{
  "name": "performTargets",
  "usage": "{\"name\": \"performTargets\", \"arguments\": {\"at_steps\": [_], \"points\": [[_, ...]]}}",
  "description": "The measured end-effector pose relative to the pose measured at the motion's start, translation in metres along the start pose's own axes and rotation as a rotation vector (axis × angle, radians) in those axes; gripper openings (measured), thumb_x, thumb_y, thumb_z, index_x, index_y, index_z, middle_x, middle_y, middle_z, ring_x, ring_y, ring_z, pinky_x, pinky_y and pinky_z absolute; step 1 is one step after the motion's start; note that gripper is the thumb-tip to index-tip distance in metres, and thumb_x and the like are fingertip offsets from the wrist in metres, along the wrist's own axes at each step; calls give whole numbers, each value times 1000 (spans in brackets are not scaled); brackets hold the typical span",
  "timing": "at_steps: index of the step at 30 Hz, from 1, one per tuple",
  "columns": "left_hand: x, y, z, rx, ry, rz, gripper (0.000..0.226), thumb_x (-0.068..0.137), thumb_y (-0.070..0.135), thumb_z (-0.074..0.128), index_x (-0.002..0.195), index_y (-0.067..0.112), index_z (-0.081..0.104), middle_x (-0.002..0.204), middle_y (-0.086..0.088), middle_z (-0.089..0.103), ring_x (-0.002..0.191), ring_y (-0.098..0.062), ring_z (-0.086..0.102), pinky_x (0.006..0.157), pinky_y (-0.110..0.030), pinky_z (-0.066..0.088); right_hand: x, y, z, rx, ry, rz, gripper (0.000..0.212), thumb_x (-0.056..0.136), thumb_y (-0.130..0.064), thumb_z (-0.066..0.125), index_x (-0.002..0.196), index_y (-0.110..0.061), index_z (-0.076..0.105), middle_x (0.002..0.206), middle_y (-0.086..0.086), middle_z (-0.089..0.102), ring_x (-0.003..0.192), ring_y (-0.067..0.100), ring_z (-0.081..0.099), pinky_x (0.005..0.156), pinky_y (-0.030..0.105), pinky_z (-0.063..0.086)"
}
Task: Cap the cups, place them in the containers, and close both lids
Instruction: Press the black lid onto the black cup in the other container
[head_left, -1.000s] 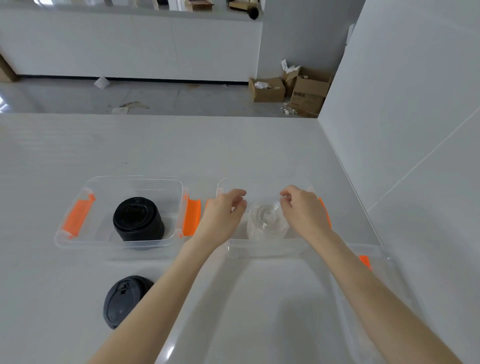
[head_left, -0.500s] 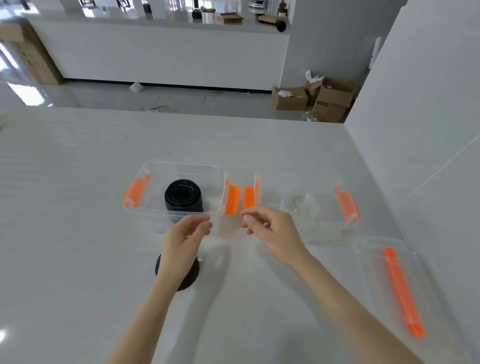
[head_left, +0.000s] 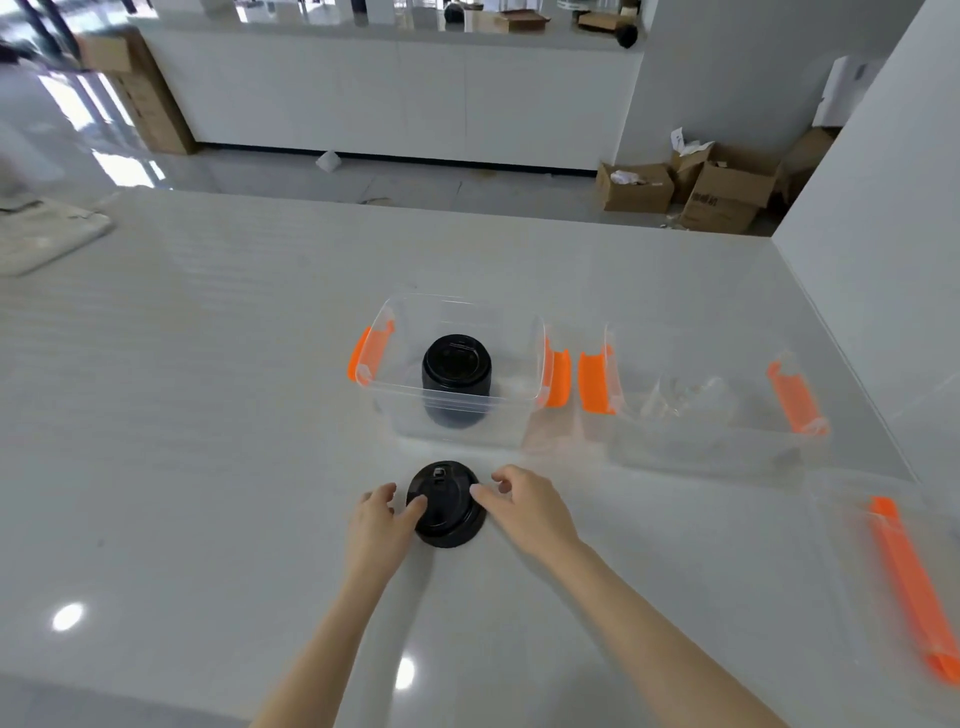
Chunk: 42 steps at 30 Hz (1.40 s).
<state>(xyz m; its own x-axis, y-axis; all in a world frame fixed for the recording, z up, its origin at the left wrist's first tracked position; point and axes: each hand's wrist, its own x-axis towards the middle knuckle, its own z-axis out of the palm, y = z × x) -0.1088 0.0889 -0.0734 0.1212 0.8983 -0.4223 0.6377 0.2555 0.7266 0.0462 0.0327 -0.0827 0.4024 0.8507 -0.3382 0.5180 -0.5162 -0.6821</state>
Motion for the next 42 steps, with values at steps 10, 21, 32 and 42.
{"name": "performTargets", "arguments": {"at_steps": [10,21,32,42], "points": [[6,-5,7,-43,16,67,9,82,17,59,75,14,63,86,-11,66,84,-26,61,64,-29,40,9,-12,20,-38,85,-3,30,81,-42,56,92,-16,63,87,-1,55,81,20,56,68,32,44],[11,15,-1,-98,69,107,19,81,9,61,98,5,69,84,-4,66,80,-18,60,59,-12,39,19,-12,12,154,107,-20,38,80,-31,60,72,6,61,55,6,43,56,20,36,56,30,31],[14,6,6,-100,65,52,33,80,11,63,113,3,63,103,-15,70,93,-25,63,75,-27,43,19,3,25,139,70,38,38,78,-41,57,79,-3,66,67,16,65,59,19,50,58,31,41],[13,1,5,-36,38,56,22,84,12,56,101,6,70,96,-14,73,78,-22,58,57,-20,37,11,-6,20,8,98,-49,35,84,-37,57,58,-15,48,51,-3,38,50,15,38,46,26,26]]}}
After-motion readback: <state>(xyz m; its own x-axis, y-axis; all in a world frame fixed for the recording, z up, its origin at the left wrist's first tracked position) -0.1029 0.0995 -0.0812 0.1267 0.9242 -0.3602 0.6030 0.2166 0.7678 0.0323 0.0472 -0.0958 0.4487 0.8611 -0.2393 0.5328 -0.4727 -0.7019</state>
